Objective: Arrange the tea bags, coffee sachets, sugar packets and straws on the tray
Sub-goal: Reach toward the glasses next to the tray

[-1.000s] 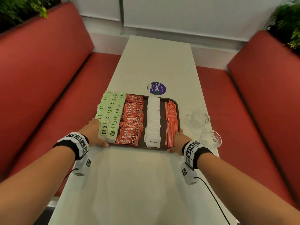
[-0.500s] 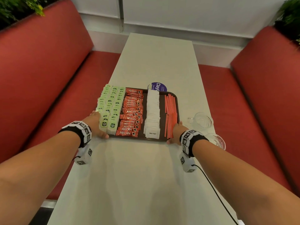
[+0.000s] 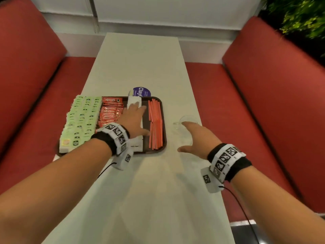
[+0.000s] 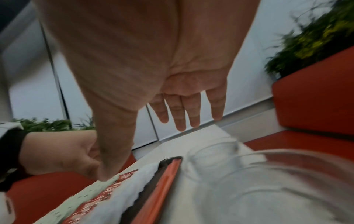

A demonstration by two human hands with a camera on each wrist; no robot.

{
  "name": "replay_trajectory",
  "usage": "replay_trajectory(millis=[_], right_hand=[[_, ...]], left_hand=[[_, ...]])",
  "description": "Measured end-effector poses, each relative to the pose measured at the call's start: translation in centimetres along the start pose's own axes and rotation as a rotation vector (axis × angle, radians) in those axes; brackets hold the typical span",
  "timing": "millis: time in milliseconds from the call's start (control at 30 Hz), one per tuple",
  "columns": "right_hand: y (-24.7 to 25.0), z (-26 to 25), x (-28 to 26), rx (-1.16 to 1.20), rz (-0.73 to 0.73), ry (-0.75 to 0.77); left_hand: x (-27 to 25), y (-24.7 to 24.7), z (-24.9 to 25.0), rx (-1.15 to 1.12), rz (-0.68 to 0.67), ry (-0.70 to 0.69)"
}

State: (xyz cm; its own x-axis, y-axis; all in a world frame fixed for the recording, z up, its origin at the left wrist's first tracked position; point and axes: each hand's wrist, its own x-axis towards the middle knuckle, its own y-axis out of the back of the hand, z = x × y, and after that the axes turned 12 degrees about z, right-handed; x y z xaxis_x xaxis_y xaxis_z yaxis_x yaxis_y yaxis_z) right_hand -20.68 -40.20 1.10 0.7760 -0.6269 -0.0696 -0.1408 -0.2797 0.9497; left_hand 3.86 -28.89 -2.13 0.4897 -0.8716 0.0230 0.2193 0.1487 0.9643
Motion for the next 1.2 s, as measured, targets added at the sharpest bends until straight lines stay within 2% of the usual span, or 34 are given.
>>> replay_trajectory(millis=[133,233,333,567,867,1200], right_hand=[[1.0,5.4,-1.8,0.023,-0.05,-0.135],[-0.2,7.7,-2.7,0.057,-0.117,-0.153],[-1.6,8.6,-2.9,0.099,-0.121,-0.115],[-2.8,8.6,-0.4,0.049,-0.088,-0.048],[-4.3,6.0,6.0,0.132,-0.024,-0.073],[-5.4,3.9,9.4,0.149,0.014,-0.1]], left_hand=[[3.9,-2.3,8.2,-0.16,-0.114,-0.196],[6.2,-4.3,11.4,-0.142,-0.22,-0.228],[7.4,-5.7,12.6,-0.116,-0.269,-0.234],[10.0,-6.7,11.4,-0.13,-0.202,-0.21],[15.1,-5.2,7.6,-0.065,-0.13,-0.078],[16.7,-5.5,6.4,-0.093,-0.113,-0.053]])
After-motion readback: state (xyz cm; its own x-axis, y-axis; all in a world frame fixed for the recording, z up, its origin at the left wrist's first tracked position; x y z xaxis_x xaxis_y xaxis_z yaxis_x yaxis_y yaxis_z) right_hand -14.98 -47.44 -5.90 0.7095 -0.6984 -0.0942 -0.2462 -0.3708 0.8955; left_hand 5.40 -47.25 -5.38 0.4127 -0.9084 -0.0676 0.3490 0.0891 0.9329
